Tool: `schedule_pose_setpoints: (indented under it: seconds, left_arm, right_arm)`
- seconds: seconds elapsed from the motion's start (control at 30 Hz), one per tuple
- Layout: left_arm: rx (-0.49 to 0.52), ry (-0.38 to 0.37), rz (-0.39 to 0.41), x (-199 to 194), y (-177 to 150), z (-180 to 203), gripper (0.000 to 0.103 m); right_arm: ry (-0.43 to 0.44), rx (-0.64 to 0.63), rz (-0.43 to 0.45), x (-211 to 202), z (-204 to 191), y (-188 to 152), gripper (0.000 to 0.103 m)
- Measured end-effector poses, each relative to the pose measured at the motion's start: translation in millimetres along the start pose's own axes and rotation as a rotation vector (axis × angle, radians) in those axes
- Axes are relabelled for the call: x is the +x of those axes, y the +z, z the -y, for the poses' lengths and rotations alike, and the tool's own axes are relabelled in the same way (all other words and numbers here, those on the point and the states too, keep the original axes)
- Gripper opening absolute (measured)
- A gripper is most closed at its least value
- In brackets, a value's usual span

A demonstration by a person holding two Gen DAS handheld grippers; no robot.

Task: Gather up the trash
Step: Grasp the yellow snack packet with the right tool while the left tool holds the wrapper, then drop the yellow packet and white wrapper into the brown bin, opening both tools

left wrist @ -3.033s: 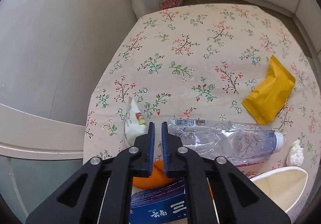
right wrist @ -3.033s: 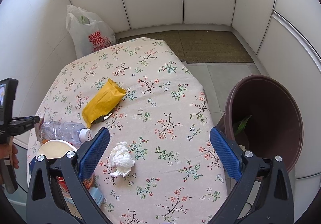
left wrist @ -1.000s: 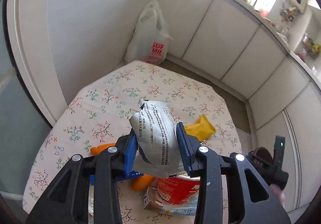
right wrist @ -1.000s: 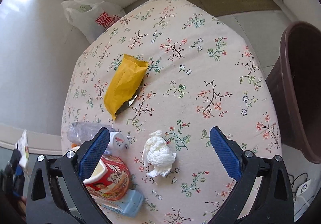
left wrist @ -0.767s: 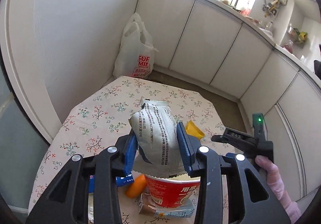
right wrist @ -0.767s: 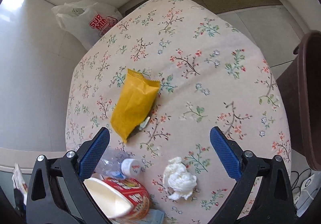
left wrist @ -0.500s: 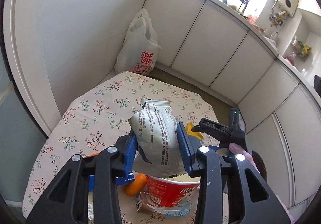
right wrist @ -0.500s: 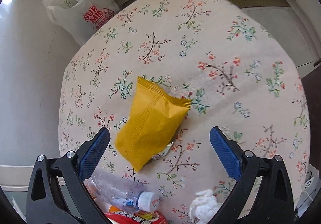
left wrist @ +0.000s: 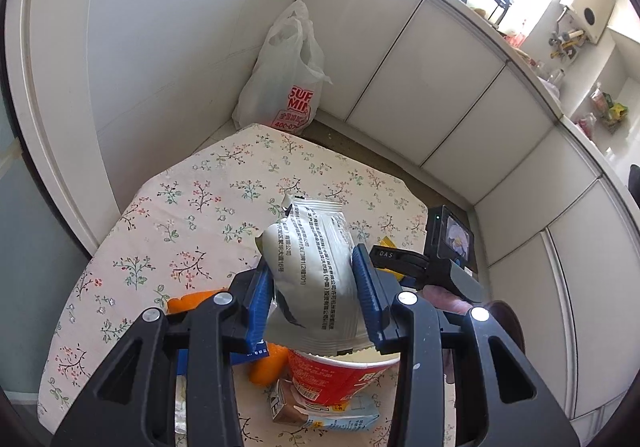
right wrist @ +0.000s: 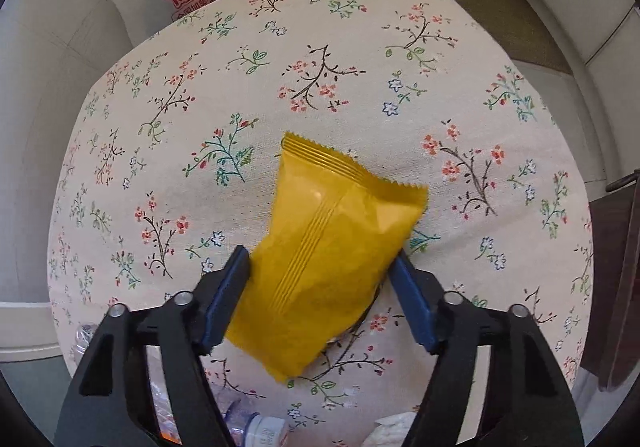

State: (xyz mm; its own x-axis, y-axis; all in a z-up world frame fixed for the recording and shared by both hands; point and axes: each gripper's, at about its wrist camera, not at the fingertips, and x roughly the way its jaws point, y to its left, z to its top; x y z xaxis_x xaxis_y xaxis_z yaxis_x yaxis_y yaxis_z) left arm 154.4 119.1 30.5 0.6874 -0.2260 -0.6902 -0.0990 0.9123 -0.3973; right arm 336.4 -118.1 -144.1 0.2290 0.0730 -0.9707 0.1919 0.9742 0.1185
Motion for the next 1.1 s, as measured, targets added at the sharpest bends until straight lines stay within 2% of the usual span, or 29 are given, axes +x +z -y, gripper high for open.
schedule_pose_setpoints:
  seconds: [0.03, 0.1, 0.23, 0.4, 0.57, 0.77, 0.97, 1.1]
  left_arm:
    - [-0.004, -0.003, -0.002, 0.0, 0.5, -1.0, 0.039]
    - [-0.01, -0.008, -0.002, -0.9, 1.1, -3.0, 0.039]
    - [-0.008, -0.011, -0.005, -1.6, 0.9, -3.5, 0.039]
    - [-0.005, -0.025, -0.016, -0.6, -0.8, -0.9, 0.039]
    - [0.01, -0.031, -0.02, 0.3, -3.9, 4.2, 0.039]
    - [0.031, -0.031, -0.032, 4.9, -12.1, 12.7, 0.039]
    - [0.071, -0.001, -0.034, 13.3, -22.7, 22.8, 0.039]
    - [0.107, -0.003, -0.027, 15.3, -31.6, 34.4, 0.039]
  right_arm:
    - [0.012, -0.005, 0.008, -2.3, 2.9, -0.8, 0.041]
    - [0.039, 0.005, 0.012, -6.4, 9.9, -4.0, 0.036]
    - [0.036, -0.017, 0.065, -19.4, 21.3, -15.6, 0.028]
    - [0.077, 0.001, 0.156, -51.5, 47.8, -41.5, 0.027]
    - [0.102, -0.027, 0.285, -105.1, 70.4, -70.9, 0.027]
    - [0.109, 0.019, 0.455, -175.1, 131.6, -108.1, 0.027]
    - [0.031, 0.144, 0.628, -221.6, 204.3, -121.9, 0.028]
    - [-0.045, 0.222, 0.656, -227.8, 248.3, -121.2, 0.029]
